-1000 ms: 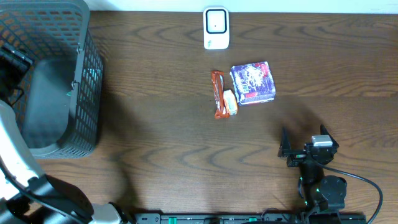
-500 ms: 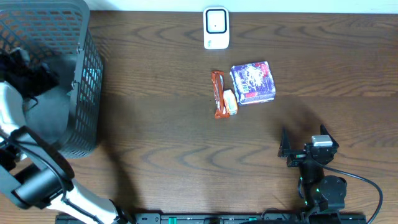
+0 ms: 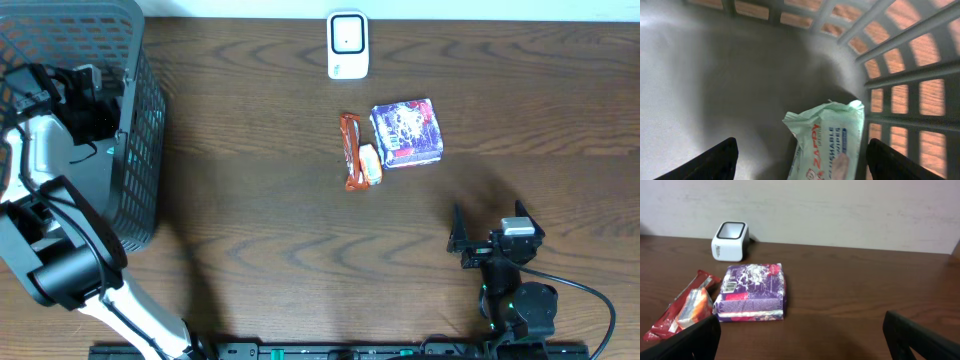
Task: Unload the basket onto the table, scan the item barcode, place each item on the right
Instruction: 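Move the left gripper into the basket and grasp the green bag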
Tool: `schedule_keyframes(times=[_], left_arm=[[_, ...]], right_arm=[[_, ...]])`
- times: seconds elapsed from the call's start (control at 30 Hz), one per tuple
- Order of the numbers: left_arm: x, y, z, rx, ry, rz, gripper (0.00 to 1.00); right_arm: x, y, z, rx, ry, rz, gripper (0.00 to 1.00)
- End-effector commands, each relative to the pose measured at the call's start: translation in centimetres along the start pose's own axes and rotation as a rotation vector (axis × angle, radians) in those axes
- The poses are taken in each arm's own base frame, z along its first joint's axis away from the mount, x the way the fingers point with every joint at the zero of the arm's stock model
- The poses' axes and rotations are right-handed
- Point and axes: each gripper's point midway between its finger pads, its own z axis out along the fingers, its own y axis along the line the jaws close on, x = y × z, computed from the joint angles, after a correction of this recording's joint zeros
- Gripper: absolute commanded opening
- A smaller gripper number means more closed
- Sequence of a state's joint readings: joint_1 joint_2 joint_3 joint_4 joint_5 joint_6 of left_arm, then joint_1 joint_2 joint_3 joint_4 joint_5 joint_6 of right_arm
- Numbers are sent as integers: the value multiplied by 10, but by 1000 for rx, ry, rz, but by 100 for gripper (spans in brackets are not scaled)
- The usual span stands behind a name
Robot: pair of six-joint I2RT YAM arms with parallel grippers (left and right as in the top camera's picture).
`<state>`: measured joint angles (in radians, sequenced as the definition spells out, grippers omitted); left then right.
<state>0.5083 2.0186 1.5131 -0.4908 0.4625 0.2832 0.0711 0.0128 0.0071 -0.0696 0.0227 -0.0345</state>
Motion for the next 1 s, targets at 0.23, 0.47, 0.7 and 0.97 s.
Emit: schedule_keyframes(times=[0.23,0.47,0.7,0.97], left_arm=[[45,9,38,19,146,-41,82],[60,9,46,31,196,-64,11],[26,10,18,-3,104,-180,7],[-46,-4,-85,-11,-171,-280,7]], right_arm=[[1,-3,0,13,4,-7,99],[1,-3,0,13,4,-7,99],[1,-3,0,13,4,-7,99],[1,-3,0,13,4,-7,99]])
